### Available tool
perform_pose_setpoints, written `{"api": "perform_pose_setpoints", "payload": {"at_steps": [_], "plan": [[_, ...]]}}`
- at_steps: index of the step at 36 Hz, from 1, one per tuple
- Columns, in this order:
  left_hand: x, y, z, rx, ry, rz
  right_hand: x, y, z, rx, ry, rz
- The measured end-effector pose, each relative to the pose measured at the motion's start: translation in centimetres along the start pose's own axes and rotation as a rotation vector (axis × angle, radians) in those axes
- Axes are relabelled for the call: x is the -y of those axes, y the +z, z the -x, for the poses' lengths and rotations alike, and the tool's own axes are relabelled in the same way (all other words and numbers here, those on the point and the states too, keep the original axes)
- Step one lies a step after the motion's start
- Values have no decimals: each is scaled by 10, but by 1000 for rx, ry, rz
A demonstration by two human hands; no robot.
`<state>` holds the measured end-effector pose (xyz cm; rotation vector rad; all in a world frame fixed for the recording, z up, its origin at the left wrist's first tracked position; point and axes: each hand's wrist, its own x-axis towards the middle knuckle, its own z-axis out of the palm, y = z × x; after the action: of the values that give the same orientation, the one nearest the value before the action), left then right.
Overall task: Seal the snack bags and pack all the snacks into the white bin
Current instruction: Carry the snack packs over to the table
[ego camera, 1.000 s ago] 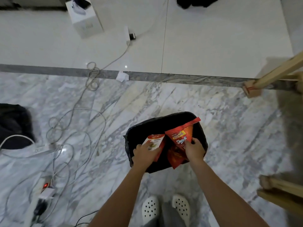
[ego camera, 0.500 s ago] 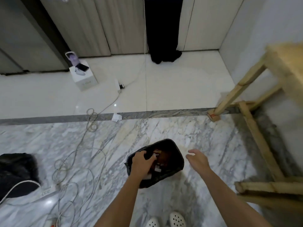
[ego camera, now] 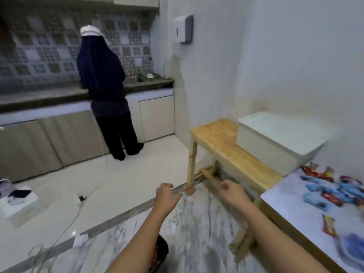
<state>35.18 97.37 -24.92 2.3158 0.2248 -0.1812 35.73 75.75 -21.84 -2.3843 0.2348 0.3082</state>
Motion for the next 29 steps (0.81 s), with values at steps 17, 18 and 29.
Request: {"api": "perform_pose_setpoints", "payload": {"at_steps": [17,18,29], "plan": [[-259,304,250,535,619,-60,-349,-204,327,-479,564,-52],[-269,321,267,581,650,-48,-366,-210,346,-505,599,-65],[-339,486,406,880,902,-117,-530,-247,488,-722,871,-239]]}}
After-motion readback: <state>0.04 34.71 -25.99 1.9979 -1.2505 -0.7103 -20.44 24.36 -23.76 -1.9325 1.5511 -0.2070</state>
